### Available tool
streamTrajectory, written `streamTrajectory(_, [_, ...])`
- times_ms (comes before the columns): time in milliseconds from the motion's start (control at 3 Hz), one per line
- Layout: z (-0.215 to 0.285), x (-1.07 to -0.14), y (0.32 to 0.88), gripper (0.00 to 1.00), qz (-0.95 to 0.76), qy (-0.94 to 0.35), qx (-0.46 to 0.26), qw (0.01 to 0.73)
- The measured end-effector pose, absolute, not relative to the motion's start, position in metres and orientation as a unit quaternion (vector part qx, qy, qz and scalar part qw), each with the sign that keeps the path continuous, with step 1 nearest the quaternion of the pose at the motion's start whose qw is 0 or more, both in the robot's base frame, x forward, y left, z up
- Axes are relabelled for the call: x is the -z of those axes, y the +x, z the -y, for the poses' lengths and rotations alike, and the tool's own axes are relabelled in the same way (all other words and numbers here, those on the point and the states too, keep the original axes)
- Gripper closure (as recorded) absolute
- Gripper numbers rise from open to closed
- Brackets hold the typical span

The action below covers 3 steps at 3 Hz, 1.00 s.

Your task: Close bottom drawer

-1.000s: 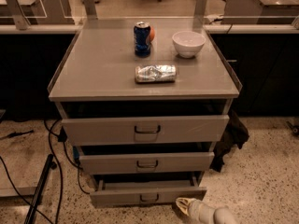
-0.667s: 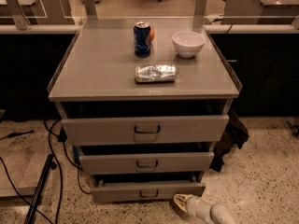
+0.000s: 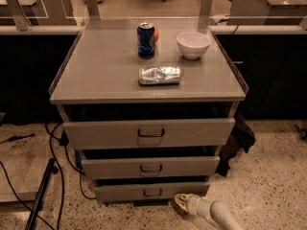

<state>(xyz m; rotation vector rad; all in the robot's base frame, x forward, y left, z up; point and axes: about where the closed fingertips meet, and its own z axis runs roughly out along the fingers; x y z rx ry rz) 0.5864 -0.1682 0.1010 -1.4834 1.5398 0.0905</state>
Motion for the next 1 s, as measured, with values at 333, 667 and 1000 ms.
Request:
streamTrajectory(333, [0.163, -0.097, 0.598, 1.00, -0.631, -0.614, -0.039, 0.472])
streamTrajectory(667, [0.162, -0.094, 0.603, 1.00, -0.639, -0.623, -0.052, 0.447])
streamTrajectory(1000, [0.170, -0.092, 0.586, 1.00, -0.663, -0.623, -0.097, 0.405])
